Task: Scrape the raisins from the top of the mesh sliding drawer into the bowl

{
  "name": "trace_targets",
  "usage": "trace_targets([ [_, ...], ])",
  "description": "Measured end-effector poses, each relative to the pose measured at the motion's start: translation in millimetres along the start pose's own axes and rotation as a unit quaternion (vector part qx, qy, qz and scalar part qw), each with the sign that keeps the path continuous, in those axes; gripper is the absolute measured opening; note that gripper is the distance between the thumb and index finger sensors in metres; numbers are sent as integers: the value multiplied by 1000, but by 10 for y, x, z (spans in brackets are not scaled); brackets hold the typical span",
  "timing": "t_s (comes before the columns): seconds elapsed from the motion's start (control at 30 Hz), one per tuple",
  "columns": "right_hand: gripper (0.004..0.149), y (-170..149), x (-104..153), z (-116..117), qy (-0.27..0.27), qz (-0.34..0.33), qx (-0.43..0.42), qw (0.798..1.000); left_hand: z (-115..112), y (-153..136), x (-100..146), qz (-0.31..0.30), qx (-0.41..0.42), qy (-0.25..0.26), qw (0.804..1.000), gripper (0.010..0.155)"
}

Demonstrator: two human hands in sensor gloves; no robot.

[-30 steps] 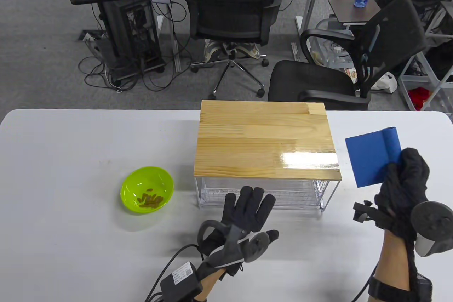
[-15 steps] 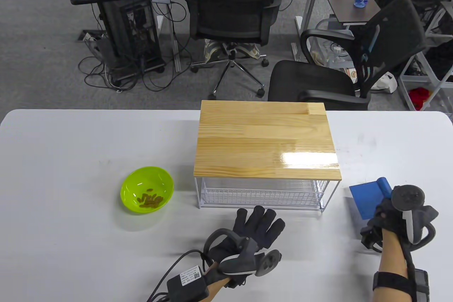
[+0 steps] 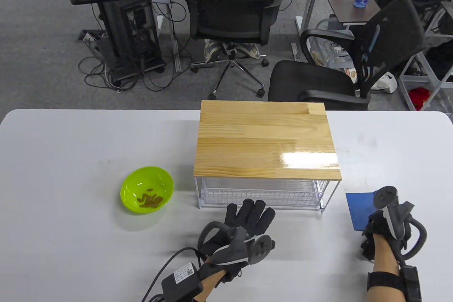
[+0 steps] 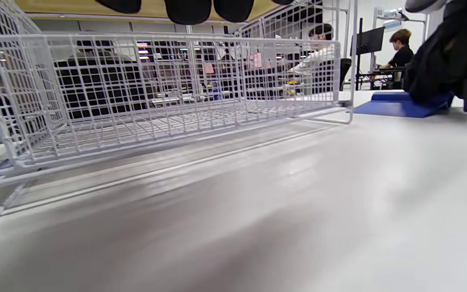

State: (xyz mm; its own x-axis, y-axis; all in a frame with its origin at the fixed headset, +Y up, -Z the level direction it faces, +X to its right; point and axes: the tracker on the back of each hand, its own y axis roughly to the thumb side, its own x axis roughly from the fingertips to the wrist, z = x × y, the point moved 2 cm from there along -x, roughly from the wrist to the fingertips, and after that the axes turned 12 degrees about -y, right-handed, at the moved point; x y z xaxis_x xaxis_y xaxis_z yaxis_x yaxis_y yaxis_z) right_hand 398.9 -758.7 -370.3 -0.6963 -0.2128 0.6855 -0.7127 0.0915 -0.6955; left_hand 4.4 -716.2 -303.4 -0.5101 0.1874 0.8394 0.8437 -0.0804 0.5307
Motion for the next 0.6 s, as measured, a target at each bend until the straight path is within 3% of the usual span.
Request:
trace_targets([
  [0.1,61,-15,13,-72,19,-4,-24,1000,24,-67,8,10,-7,7,1000,79],
  [0.2,71,29,41,-408,-40,-16,-121,992,63,-167,30,20,1,10,1000,80],
  [0.3,78,176,160,-917,-121,-73,-198,970,91,-278,54,32,15,23,999,81],
  [0.43,85,441,576,-1465,-211,-207,-271,916,124,-391,64,65,15,54,996,81],
  [0.5,85,608,905,-1674,-247,-299,-315,866,112,-427,55,74,9,53,996,82],
  [0.6,84,816,1278,-1775,-251,-396,-307,828,89,-440,56,69,13,50,996,82],
])
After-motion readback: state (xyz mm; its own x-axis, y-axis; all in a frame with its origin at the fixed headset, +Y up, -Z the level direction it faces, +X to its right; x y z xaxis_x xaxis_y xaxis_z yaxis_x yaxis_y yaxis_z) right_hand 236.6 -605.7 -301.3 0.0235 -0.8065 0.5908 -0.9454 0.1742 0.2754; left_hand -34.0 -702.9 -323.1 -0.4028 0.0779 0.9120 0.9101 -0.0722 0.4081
